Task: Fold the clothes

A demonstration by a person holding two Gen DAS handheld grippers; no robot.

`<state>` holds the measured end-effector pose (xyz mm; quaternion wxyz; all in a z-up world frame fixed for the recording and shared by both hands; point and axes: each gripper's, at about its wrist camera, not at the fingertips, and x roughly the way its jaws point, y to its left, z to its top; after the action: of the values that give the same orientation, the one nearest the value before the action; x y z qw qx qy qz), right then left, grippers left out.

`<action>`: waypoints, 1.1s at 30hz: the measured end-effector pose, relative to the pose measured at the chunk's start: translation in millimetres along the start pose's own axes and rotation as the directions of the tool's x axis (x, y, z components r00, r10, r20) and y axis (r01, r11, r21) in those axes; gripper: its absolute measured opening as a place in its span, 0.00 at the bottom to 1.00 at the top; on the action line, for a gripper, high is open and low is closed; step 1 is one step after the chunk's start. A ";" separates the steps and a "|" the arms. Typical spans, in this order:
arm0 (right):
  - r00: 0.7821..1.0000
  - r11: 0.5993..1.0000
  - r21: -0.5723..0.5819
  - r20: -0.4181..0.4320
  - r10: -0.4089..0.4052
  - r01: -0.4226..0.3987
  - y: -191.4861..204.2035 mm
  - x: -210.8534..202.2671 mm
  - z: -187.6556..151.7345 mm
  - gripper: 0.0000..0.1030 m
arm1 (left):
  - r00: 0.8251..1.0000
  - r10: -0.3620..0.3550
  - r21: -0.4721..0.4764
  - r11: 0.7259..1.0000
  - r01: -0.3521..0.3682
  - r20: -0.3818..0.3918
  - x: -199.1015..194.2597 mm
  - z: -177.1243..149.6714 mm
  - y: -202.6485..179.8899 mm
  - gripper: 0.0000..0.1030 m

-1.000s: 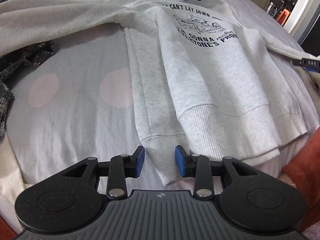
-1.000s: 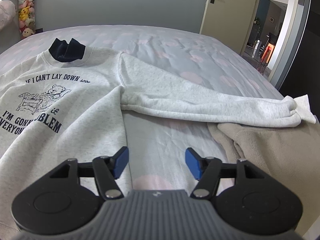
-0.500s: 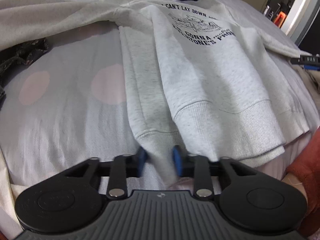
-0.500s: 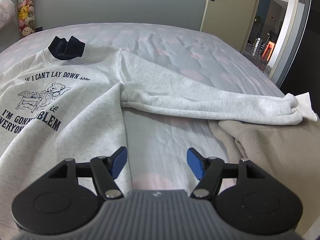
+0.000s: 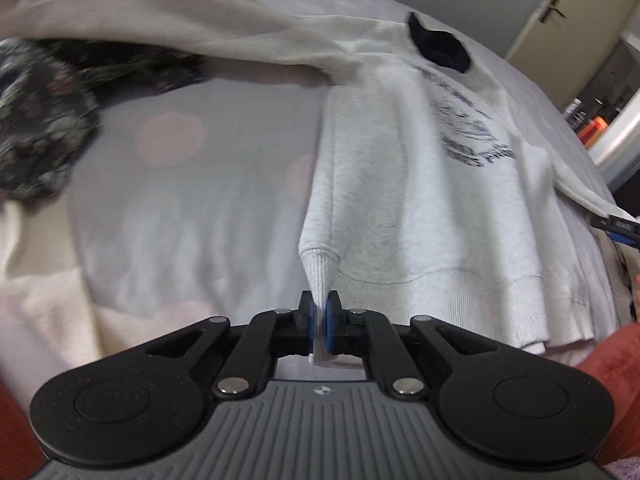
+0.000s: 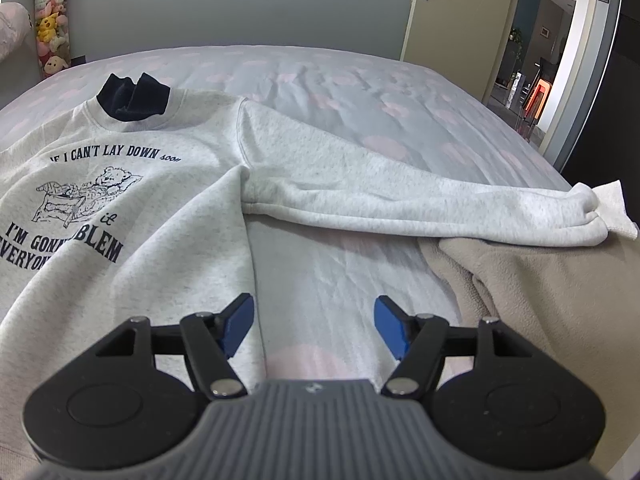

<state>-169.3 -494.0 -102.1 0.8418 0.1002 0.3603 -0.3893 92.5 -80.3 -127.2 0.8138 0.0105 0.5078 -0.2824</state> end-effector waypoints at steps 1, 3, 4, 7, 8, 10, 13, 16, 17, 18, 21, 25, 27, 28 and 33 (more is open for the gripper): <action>1.000 1.000 -0.001 0.001 0.000 0.000 0.0 -0.1 -0.2 0.67 | 1.000 0.010 -0.018 1.000 -0.011 -0.008 0.7 -0.5 5.0 0.04; 1.000 1.000 -0.004 0.000 0.000 0.000 0.6 -0.2 -0.4 0.67 | 1.000 0.014 -0.040 0.999 -0.015 -0.026 4.4 -0.5 10.0 0.04; 1.000 1.000 -0.006 -0.001 0.000 0.000 1.1 -0.2 -0.4 0.67 | 0.999 0.015 -0.037 0.999 -0.016 -0.029 4.4 0.2 9.4 0.05; 1.000 1.000 -0.008 0.000 -0.002 0.002 1.1 -0.3 -0.1 0.68 | 0.999 0.033 -0.006 0.999 -0.034 -0.016 1.3 1.9 1.9 0.14; 1.000 1.000 -0.008 0.000 -0.002 0.002 0.9 -0.2 -0.4 0.68 | 0.999 0.048 0.007 0.999 -0.048 0.000 -1.2 2.3 -0.1 0.19; 1.000 1.000 -0.011 -0.002 -0.002 0.002 1.2 0.1 -0.7 0.68 | 0.996 0.078 0.038 0.996 -0.079 0.039 -5.4 4.9 -4.8 0.45; 1.000 1.000 -0.020 -0.006 -0.002 0.002 2.5 0.7 -0.8 0.68 | 0.986 0.134 0.104 0.984 -0.143 0.095 -6.4 10.8 -16.4 0.48; 1.000 1.000 -0.023 -0.009 -0.002 0.002 3.1 1.0 -1.0 0.68 | 0.978 0.167 0.202 0.961 -0.190 0.124 2.2 15.0 -32.5 0.38; 1.000 1.000 -0.024 -0.010 -0.002 0.002 3.1 1.1 -1.1 0.68 | 0.976 0.179 0.242 0.948 -0.205 0.125 6.9 14.7 -38.8 0.32; 1.000 1.000 -0.024 -0.011 -0.002 0.002 3.2 1.2 -1.2 0.68 | 0.974 0.192 0.279 0.935 -0.218 0.121 12.4 13.6 -44.4 0.19; 1.000 1.000 -0.026 -0.014 -0.002 0.002 3.6 1.6 -1.2 0.68 | 0.963 0.245 0.333 0.904 -0.268 0.112 27.2 9.4 -52.7 0.16; 1.000 1.000 -0.030 -0.020 -0.003 0.002 4.5 2.9 -1.0 0.68 | 0.967 0.245 0.335 0.907 -0.255 0.071 37.3 6.8 -43.7 0.11; 1.000 0.999 -0.033 -0.024 -0.002 0.001 4.6 3.5 -1.2 0.69 | 0.974 0.216 0.293 0.929 -0.225 0.064 33.6 9.6 -35.2 0.09; 1.000 0.999 -0.034 -0.026 -0.002 0.001 4.7 3.8 -1.3 0.69 | 0.978 0.199 0.265 0.941 -0.209 0.066 29.2 12.1 -31.3 0.07; 0.999 0.999 -0.037 -0.051 0.010 -0.012 5.2 7.3 -0.6 0.69 | 0.989 0.119 0.157 0.979 -0.131 0.085 0.9 27.8 -16.8 0.06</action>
<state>-162.6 -494.5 -108.2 0.8362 0.0963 0.3884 -0.3750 107.7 -103.3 -109.9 0.8448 0.0979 0.4507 -0.2714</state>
